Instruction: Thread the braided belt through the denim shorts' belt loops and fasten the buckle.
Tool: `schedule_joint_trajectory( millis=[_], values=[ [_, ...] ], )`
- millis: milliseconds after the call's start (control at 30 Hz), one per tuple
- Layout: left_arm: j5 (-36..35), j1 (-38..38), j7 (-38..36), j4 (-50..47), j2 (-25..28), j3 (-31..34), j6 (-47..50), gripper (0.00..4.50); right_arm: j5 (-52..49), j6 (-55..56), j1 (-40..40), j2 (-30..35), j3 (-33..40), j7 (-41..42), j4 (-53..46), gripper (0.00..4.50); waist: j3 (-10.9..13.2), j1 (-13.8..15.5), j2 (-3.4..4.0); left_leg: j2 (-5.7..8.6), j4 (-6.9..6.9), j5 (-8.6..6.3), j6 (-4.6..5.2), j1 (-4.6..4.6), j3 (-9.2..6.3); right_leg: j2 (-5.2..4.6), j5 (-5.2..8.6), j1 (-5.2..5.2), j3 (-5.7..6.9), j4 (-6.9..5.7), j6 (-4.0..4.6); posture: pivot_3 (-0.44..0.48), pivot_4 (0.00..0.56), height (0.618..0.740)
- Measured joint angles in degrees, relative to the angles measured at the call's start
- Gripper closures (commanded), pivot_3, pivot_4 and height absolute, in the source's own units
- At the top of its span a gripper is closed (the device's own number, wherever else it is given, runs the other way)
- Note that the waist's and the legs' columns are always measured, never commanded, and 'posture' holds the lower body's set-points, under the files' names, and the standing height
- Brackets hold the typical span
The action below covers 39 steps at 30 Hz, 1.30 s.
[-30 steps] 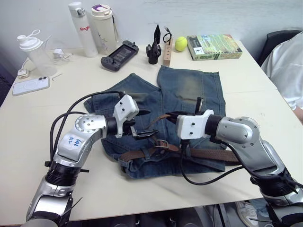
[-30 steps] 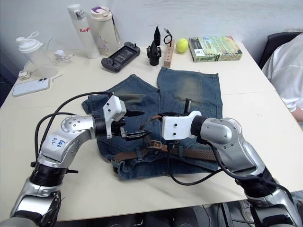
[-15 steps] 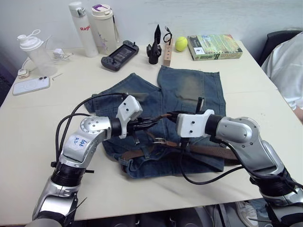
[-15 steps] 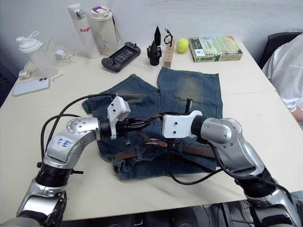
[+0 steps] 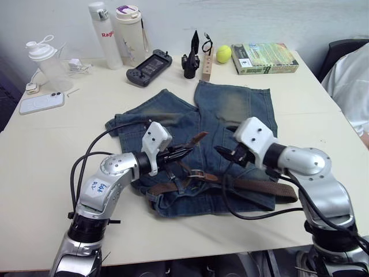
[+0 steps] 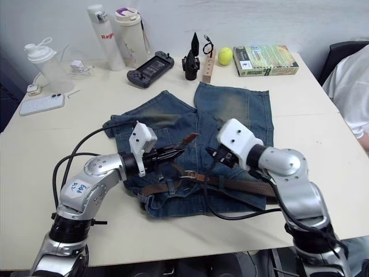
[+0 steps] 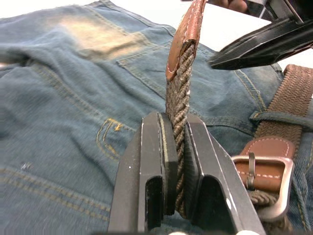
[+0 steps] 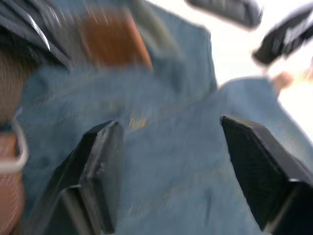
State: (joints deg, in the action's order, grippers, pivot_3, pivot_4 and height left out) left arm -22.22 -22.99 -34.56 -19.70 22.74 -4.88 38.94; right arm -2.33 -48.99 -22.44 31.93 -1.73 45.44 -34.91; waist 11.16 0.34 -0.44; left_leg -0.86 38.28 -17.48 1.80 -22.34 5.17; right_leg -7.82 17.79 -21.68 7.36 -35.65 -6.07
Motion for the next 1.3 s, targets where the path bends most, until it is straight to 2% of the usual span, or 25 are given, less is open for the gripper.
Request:
schedule_joint_trajectory(
  millis=[100,133,200,367,500,633,900,1067,1300],
  values=[
    [-1.1,1.1,0.2,-1.2,-0.4,0.4,0.4,4.32,-5.7,-7.4,2.6,-3.8,0.3,-0.6,-3.0,1.28,0.0,-0.3,0.01,-0.03,-0.06,0.00,-0.03,0.01,-0.01,0.00,0.01,-0.02,-0.16,-0.01,0.02,0.000,0.150,0.717],
    [-1.4,1.1,0.3,-1.8,-0.6,0.4,0.6,4.32,-7.1,-8.9,3.1,-4.8,-0.2,-1.0,-3.8,1.52,0.0,-0.5,0.01,-0.03,-0.06,0.00,-0.04,0.02,0.00,0.02,0.01,-0.02,-0.17,-0.02,0.03,0.000,0.150,0.717],
    [-2.0,1.2,0.2,-2.4,-0.8,0.4,0.6,4.32,-9.4,-11.3,3.3,-7.0,-0.6,-2.3,-4.7,2.10,0.0,-0.4,0.01,-0.03,-0.07,0.00,-0.04,0.03,0.00,0.04,0.01,-0.02,-0.17,-0.02,0.03,0.000,0.150,0.717],
    [-2.3,1.9,-0.1,-2.7,0.0,0.4,0.4,4.32,-11.9,-13.5,4.2,-9.1,-3.6,-6.0,-5.0,4.47,0.0,-0.4,0.01,0.02,-0.06,-0.01,-0.03,0.02,0.01,0.02,0.01,-0.04,-0.15,-0.01,0.03,0.000,0.150,0.717],
    [-2.5,2.1,-0.3,-2.9,0.4,0.4,0.3,4.32,-12.3,-13.5,4.2,-9.1,-5.7,-8.4,-3.9,4.47,0.0,-0.4,0.01,0.02,-0.06,-0.01,-0.04,0.02,0.01,0.03,0.01,-0.04,-0.15,-0.02,0.03,0.000,0.150,0.717],
    [-2.5,2.2,-0.3,-3.4,0.4,0.4,0.3,4.32,-12.2,-12.7,4.2,-8.6,-10.7,-9.7,-2.7,4.47,0.0,-0.4,0.01,0.01,-0.09,-0.02,-0.05,0.02,0.02,0.05,0.01,-0.05,-0.13,0.00,0.03,0.000,0.150,0.717],
    [-2.4,4.5,0.3,-4.7,0.5,0.7,-1.7,4.32,-5.6,-1.0,2.7,1.4,-21.9,-9.6,0.7,4.47,0.0,-0.4,-0.03,0.00,-0.09,-0.02,-0.06,0.08,0.07,0.04,0.02,-0.03,-0.06,0.02,0.03,0.000,0.150,0.717],
    [-4.8,10.4,1.0,-7.9,0.6,6.1,-2.9,4.32,-3.9,2.2,3.7,2.1,-22.6,-9.9,1.2,4.47,0.0,-0.4,-0.06,-0.04,-0.09,-0.04,-0.08,0.12,0.04,-0.16,0.02,0.02,-0.10,0.05,0.03,0.000,0.150,0.717],
    [-5.6,16.0,-0.2,-10.2,2.5,6.6,-3.6,4.32,-4.2,3.2,5.6,1.7,-20.9,-10.1,-0.1,4.47,0.0,-0.2,-0.06,-0.02,-0.10,-0.08,-0.10,0.12,0.02,-0.33,0.02,0.05,-0.08,0.11,0.03,0.000,0.150,0.717]
  ],
)
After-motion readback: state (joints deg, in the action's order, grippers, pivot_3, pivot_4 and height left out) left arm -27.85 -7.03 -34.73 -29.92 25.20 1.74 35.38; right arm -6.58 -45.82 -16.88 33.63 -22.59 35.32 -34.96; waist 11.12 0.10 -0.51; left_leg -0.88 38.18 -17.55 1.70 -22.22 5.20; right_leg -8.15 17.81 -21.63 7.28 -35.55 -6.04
